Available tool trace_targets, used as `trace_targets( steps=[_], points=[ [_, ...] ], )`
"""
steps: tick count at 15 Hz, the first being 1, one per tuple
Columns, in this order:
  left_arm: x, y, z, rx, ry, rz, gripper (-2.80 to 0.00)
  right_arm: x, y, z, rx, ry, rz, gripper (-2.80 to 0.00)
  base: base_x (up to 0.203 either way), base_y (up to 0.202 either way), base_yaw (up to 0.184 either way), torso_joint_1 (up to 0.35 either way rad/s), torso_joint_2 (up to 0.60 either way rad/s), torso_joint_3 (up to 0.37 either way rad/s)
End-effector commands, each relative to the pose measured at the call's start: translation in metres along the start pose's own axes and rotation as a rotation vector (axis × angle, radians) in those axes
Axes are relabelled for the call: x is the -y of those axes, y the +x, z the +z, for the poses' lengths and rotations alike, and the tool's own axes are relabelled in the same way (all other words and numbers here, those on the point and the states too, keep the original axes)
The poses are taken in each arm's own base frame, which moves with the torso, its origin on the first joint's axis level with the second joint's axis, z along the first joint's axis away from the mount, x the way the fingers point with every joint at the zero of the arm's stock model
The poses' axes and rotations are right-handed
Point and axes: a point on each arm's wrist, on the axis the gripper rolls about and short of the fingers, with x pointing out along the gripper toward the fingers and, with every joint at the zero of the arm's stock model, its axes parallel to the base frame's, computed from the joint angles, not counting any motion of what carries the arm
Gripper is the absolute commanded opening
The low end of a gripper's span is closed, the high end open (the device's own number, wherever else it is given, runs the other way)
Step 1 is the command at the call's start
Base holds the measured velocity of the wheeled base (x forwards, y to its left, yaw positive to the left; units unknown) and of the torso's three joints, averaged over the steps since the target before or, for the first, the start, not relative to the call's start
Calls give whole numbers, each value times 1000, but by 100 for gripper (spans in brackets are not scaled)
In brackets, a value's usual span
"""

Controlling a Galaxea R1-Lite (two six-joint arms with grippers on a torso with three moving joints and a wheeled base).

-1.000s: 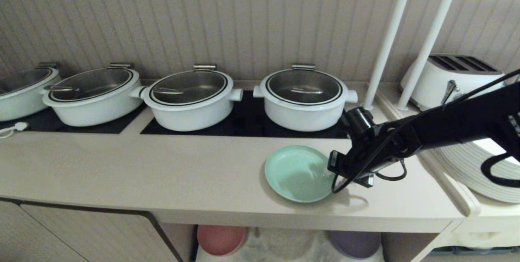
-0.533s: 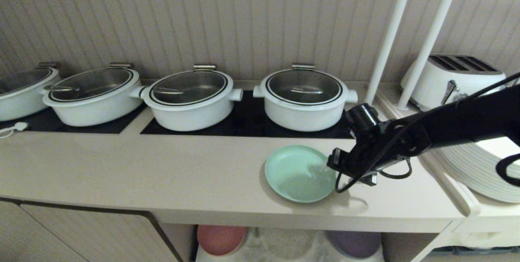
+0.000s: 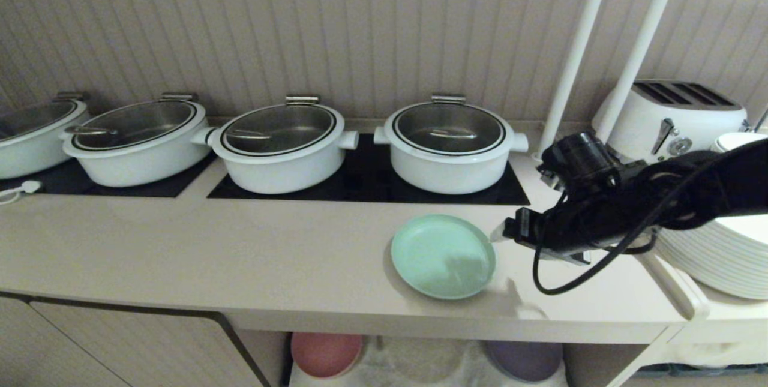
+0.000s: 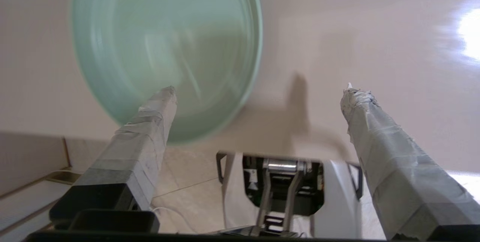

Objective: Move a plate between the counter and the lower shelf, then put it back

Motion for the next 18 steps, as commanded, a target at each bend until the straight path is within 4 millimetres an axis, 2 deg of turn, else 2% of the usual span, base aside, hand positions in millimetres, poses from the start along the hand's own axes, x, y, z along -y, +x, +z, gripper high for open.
trace_targets(
  steps=[1,6,7,11,14,18],
  points=[
    [0,0,0,1,0,0,-280,4,-33,-2,56,-15,30,0,0,0,0,0,0,0],
    [0,0,0,1,0,0,-280,28,-63,-7,86,-68,59,0,0,0,0,0,0,0],
    [0,0,0,1,0,0,-280,33,-69,-8,91,-61,68,-280,0,0,0,0,0,0],
    [0,0,0,1,0,0,-280,46,-97,-11,165,-119,65,-280,0,0,0,0,0,0],
    [0,0,0,1,0,0,-280,48,-128,-16,261,-139,77,-280,0,0,0,0,0,0],
    [0,0,0,1,0,0,-280,54,-178,-41,419,-153,66,-280,0,0,0,0,0,0]
  ],
)
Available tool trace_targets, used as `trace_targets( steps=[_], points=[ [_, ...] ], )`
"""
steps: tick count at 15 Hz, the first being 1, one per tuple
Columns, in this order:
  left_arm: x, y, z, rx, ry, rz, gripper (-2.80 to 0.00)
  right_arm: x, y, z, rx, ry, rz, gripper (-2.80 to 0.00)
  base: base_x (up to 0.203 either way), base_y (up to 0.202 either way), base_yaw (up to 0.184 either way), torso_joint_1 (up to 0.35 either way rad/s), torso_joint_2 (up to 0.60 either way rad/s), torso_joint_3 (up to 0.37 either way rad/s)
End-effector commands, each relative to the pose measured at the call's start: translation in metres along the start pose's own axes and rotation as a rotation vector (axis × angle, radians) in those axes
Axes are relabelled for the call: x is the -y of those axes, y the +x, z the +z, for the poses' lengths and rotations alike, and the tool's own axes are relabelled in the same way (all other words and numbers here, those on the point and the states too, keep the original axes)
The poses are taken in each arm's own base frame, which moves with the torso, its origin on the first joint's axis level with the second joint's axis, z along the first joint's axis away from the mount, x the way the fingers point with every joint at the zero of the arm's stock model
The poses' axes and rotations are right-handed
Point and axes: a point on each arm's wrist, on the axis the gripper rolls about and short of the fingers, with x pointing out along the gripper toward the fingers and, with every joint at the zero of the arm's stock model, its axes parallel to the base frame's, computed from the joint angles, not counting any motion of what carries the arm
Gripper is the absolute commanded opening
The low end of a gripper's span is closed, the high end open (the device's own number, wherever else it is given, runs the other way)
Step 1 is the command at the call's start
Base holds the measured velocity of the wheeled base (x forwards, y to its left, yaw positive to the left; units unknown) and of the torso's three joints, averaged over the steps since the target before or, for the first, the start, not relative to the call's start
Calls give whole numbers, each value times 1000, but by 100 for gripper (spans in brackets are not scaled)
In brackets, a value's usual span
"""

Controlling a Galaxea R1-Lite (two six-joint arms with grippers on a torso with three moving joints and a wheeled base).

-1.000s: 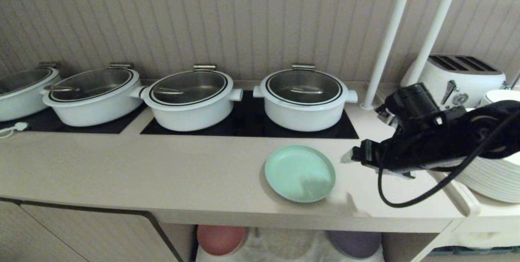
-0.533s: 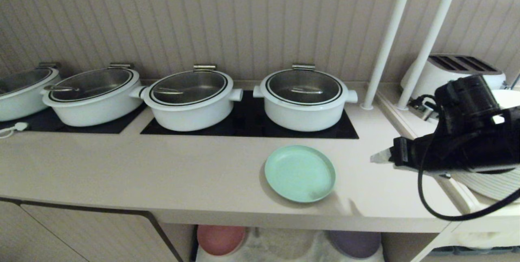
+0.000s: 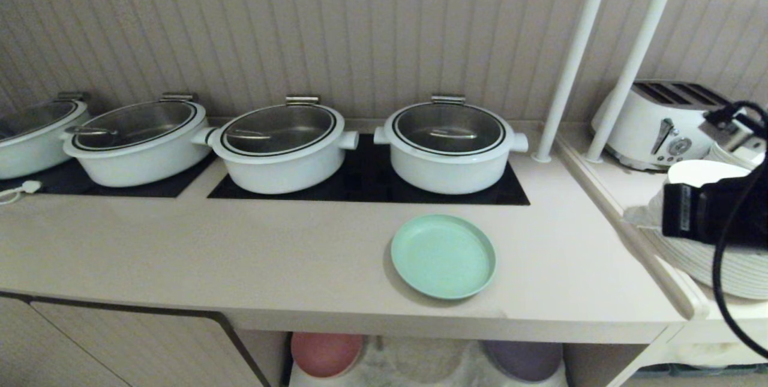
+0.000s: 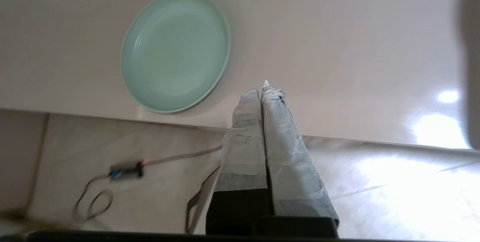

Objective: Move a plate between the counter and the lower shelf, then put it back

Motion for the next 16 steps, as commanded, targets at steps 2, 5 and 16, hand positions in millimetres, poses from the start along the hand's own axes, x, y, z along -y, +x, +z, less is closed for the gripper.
trace_targets(
  steps=[2,5,16],
  points=[
    [0,0,0,0,0,0,-280,3,-54,-12,165,-42,-45,-280,0,0,0,0,0,0],
    [0,0,0,1,0,0,-280,11,-85,-40,245,-95,-94,-280,0,0,0,0,0,0],
    [0,0,0,1,0,0,-280,68,-88,-209,545,-261,-239,-280,0,0,0,0,0,0]
  ],
)
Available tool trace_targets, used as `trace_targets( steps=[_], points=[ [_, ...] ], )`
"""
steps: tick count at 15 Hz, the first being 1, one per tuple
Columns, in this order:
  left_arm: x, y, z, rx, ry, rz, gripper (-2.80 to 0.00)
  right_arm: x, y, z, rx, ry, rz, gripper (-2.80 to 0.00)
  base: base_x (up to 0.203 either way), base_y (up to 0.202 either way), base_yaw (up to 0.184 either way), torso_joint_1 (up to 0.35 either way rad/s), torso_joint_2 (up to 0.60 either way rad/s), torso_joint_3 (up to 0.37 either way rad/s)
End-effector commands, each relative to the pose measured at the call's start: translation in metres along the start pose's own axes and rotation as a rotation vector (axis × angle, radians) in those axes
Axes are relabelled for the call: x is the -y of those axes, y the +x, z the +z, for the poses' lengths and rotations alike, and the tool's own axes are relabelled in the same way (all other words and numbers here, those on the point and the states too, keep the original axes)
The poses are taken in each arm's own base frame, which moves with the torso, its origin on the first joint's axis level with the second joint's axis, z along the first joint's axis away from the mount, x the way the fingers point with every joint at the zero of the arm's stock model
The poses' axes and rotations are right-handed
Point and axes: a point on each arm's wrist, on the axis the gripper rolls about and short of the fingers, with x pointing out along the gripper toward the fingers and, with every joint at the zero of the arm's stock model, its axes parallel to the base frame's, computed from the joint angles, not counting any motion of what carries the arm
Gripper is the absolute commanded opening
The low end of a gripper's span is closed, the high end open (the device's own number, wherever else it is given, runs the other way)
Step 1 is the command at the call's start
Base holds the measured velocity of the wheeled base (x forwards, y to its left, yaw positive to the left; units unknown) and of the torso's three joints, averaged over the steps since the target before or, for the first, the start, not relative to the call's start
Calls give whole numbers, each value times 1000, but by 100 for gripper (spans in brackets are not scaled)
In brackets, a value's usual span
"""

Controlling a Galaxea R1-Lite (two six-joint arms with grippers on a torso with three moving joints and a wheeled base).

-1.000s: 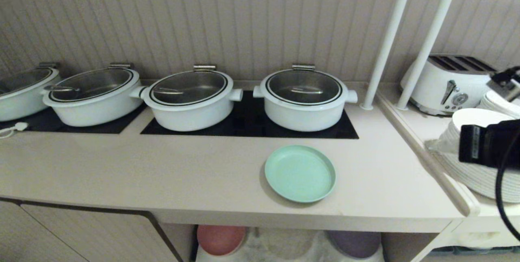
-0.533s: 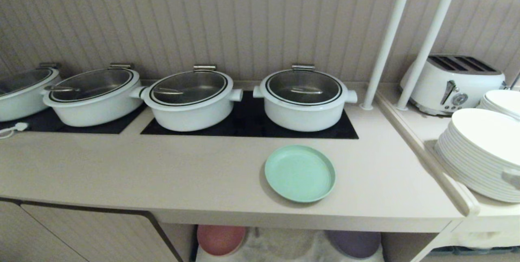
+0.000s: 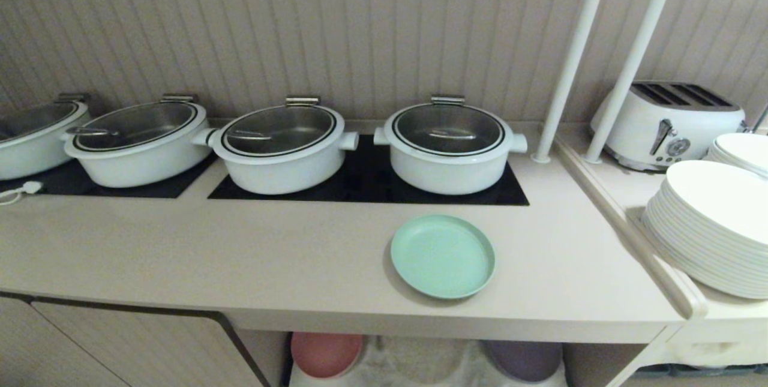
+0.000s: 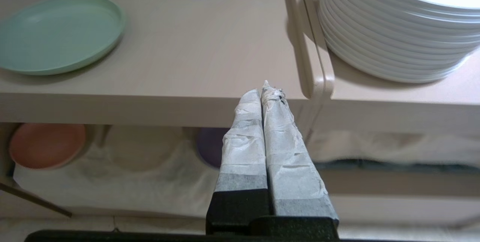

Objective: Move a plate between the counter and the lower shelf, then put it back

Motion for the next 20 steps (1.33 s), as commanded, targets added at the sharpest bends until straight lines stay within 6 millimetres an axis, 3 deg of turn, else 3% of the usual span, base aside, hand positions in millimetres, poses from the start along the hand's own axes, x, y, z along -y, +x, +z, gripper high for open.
trace_targets(
  steps=[1,4,7,20],
  points=[
    [0,0,0,1,0,0,-280,0,-15,-17,83,-3,-1,-280,0,0,0,0,0,0],
    [0,0,0,1,0,0,-280,0,-28,-37,73,-7,10,-280,0,0,0,0,0,0],
    [0,0,0,1,0,0,-280,-1,-35,-44,156,-1,43,-280,0,0,0,0,0,0],
    [0,0,0,1,0,0,-280,-1,-36,-44,161,-1,45,-280,0,0,0,0,0,0]
  ],
)
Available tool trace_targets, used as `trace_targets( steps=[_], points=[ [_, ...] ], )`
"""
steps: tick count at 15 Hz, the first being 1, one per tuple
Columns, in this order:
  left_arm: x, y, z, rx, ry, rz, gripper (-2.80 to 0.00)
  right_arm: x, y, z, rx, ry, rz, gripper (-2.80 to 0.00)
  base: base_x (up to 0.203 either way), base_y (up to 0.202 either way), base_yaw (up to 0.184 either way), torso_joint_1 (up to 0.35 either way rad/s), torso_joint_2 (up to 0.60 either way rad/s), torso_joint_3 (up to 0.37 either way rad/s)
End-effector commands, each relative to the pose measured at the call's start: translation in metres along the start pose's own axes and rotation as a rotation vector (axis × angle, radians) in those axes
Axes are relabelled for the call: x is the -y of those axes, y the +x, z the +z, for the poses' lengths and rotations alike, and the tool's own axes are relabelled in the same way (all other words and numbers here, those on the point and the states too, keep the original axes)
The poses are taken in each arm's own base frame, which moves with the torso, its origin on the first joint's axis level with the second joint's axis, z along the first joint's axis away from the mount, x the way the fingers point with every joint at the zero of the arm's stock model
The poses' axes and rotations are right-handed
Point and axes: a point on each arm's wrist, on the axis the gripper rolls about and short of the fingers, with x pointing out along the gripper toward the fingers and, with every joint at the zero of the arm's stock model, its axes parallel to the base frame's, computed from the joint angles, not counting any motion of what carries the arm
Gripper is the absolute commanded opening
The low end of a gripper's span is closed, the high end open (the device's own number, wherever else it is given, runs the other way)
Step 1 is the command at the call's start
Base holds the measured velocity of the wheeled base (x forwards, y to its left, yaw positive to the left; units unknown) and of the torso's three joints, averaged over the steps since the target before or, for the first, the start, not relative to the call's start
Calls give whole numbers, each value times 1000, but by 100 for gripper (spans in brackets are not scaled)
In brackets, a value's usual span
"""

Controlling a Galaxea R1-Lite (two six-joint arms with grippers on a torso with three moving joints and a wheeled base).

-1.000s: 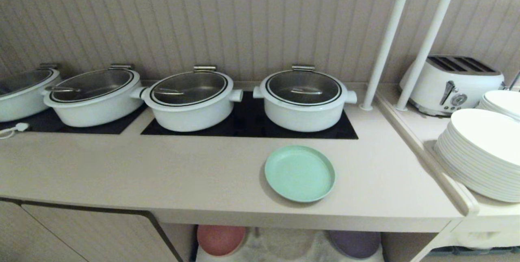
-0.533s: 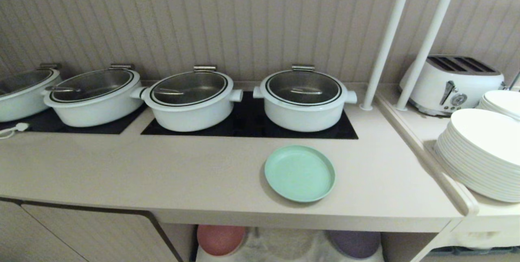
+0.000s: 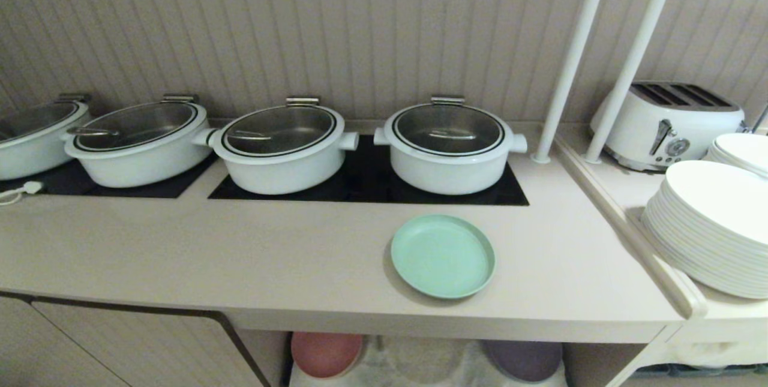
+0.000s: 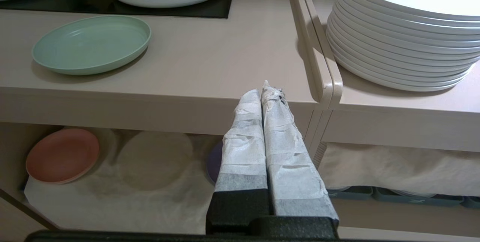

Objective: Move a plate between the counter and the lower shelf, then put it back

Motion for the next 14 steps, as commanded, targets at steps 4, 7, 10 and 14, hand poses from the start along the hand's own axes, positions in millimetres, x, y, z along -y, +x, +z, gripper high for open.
trace_targets(
  steps=[4,7,10,14],
  points=[
    [0,0,0,0,1,0,-280,0,0,0,-1,0,1,-280,0,0,0,0,0,0],
    [0,0,0,0,1,0,-280,0,0,0,-2,0,1,-280,0,0,0,0,0,0],
    [0,0,0,0,1,0,-280,0,0,0,-2,9,1,-280,0,0,0,0,0,0],
    [0,0,0,0,1,0,-280,0,0,0,-1,12,0,-280,0,0,0,0,0,0]
  ],
)
